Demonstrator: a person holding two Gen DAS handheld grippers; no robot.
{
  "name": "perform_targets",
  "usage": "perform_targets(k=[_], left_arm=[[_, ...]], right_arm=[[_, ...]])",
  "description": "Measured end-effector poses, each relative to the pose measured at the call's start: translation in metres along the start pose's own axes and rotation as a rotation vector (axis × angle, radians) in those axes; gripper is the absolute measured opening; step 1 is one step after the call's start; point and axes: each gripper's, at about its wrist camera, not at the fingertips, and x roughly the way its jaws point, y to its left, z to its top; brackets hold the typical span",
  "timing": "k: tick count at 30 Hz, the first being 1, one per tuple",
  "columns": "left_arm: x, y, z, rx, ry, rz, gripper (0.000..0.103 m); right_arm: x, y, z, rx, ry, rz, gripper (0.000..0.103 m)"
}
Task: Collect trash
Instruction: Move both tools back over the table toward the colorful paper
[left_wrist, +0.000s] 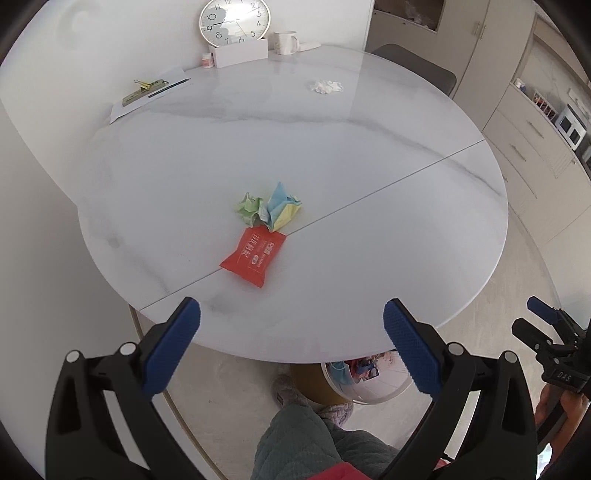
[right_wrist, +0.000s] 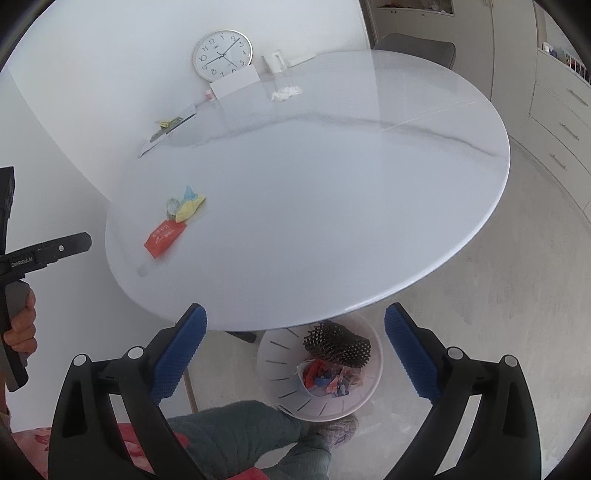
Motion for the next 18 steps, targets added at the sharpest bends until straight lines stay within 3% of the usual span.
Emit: perform_targets(k=[6,10,18], left_arm=[[0.015,0.018,0.027,0.022,-0.019,-0.031,0.095],[0.029,0.017,0.047,0.108,-0.042,-0.047,0.095],[0.075,0.022,0.084,0.219,-0.024,-0.137,0.095]], right_arm=[[0.009,0.021,0.042,-0.02,-0.027,-0.004,0.097],[0.021,0.037,0.066,-0.049,-0.028,-0.023,0.097],[0.042,0.056,0.087,-0.048,-0.011,-0.054,0.097]])
